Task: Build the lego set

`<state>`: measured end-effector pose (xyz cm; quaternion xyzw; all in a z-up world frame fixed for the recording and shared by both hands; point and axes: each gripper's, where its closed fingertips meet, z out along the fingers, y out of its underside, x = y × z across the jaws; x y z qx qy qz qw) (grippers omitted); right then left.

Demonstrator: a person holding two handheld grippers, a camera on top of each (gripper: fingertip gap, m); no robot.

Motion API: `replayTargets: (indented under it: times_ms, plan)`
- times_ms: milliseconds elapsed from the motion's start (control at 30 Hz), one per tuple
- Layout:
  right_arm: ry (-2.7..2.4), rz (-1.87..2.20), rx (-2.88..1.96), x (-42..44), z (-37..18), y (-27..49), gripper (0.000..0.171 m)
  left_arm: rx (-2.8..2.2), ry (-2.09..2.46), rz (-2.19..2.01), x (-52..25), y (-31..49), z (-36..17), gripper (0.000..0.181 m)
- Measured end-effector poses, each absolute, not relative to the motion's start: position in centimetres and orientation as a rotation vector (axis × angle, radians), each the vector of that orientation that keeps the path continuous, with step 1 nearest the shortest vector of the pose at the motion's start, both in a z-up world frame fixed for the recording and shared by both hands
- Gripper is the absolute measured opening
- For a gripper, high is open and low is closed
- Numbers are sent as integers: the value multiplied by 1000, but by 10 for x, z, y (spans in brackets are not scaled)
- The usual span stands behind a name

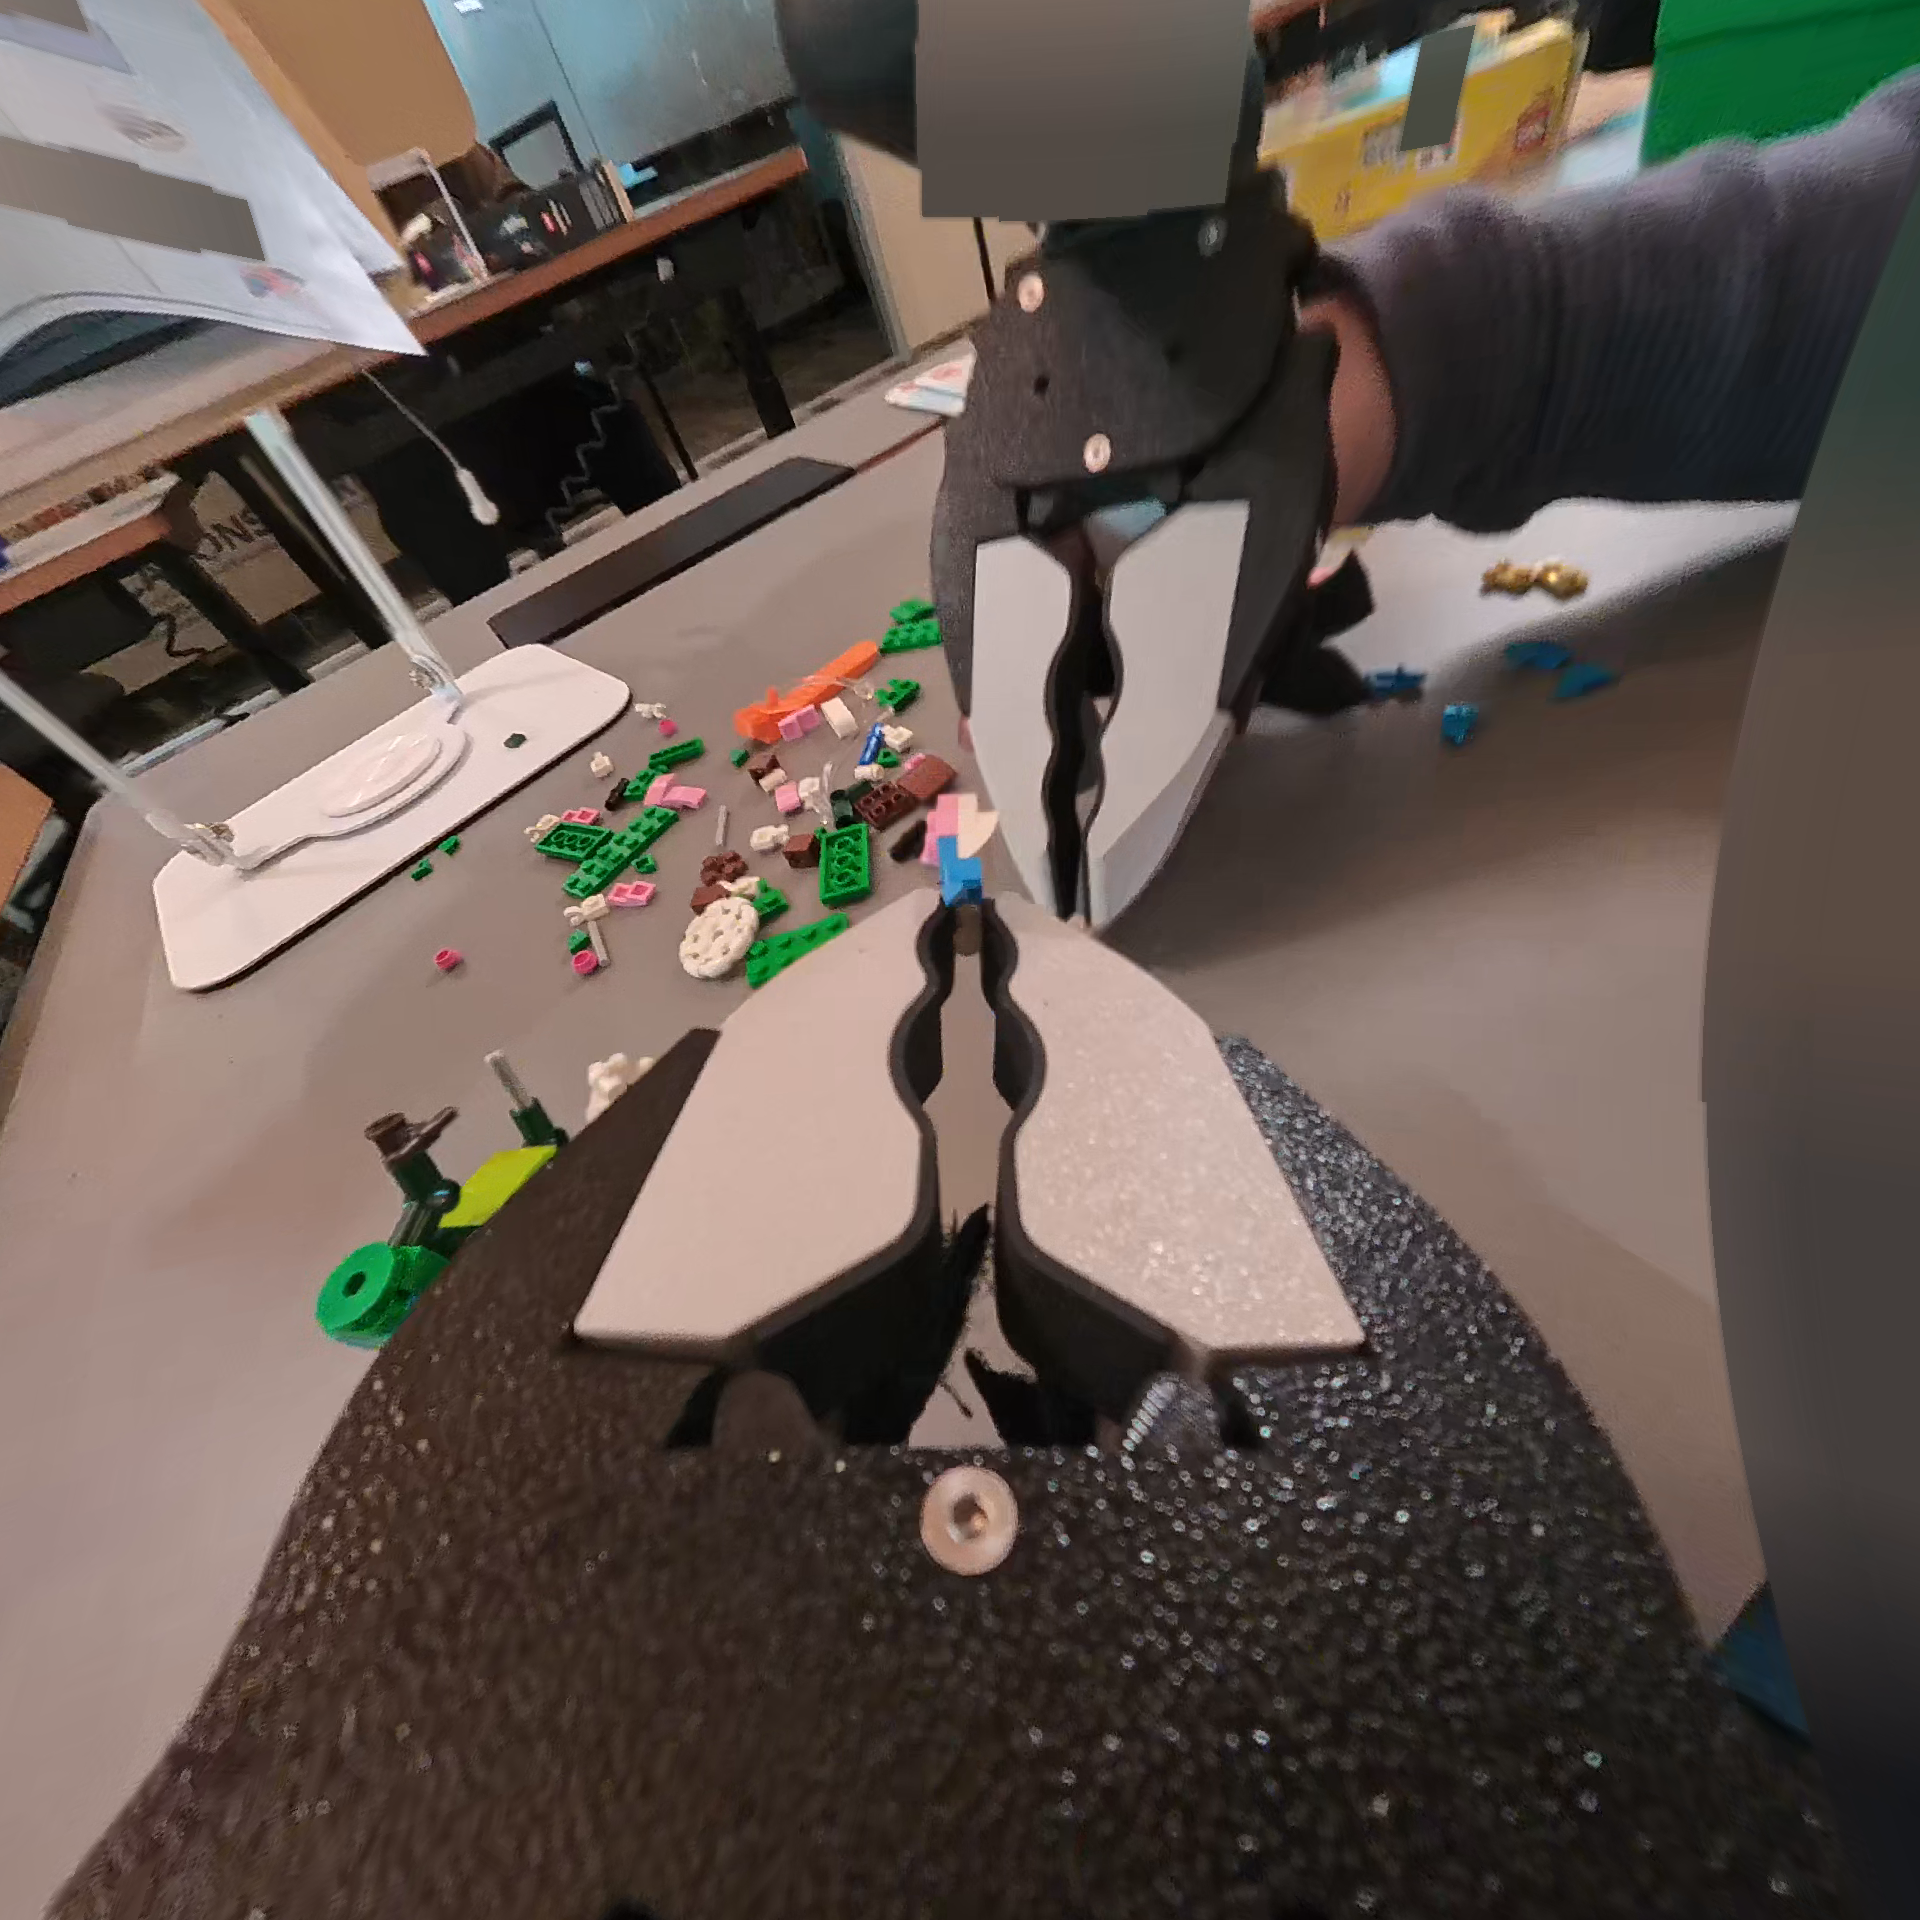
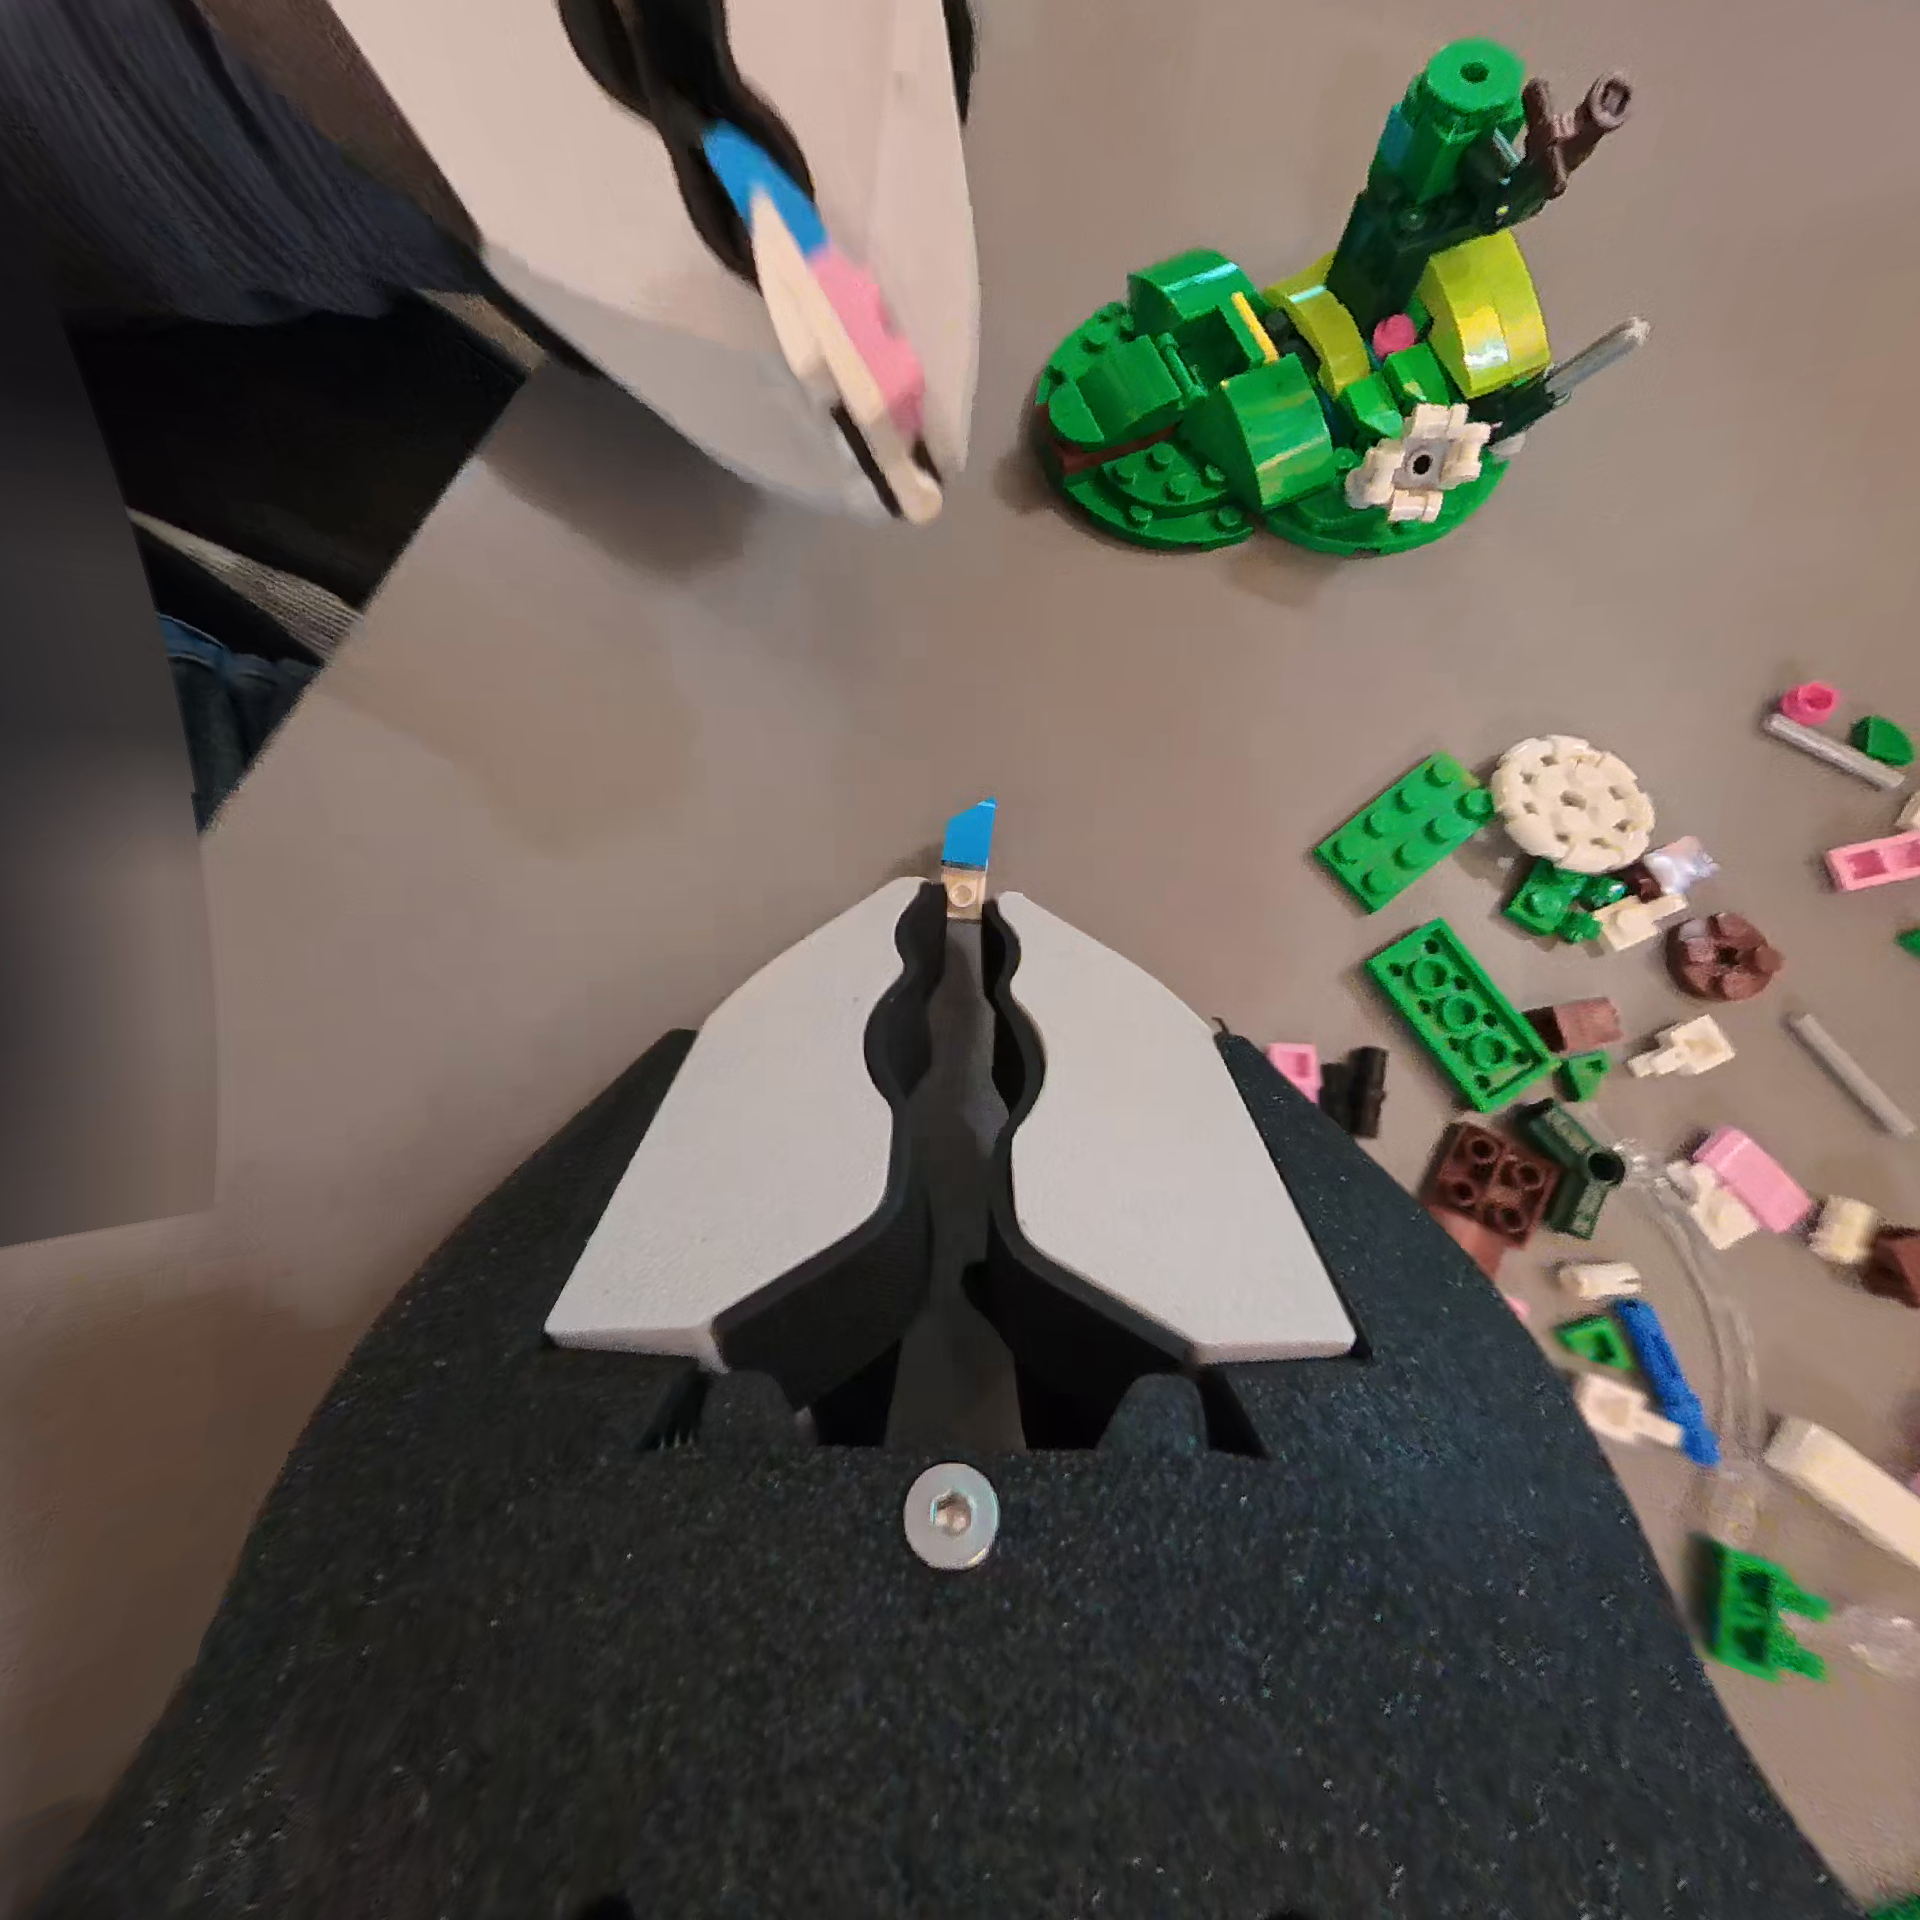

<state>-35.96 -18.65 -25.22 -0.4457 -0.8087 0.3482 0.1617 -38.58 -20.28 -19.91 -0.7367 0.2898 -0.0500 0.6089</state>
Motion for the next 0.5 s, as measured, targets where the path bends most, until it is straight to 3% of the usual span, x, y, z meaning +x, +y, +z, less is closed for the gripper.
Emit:
replayTargets:
  times_ms: [33,233,500]
  plan:
    - [-2298,1052,-1298,-356,-248,-190,6,-1712,698,-94,-383,-203,-202,4]
    - [-2209,1369,-1423,-341,-223,-206,6,-1715,888,23,-364,-203,-219,4]
    - [-2263,807,-1397,-323,-235,-177,6,-1712,892,96,-362,-199,-222,4]
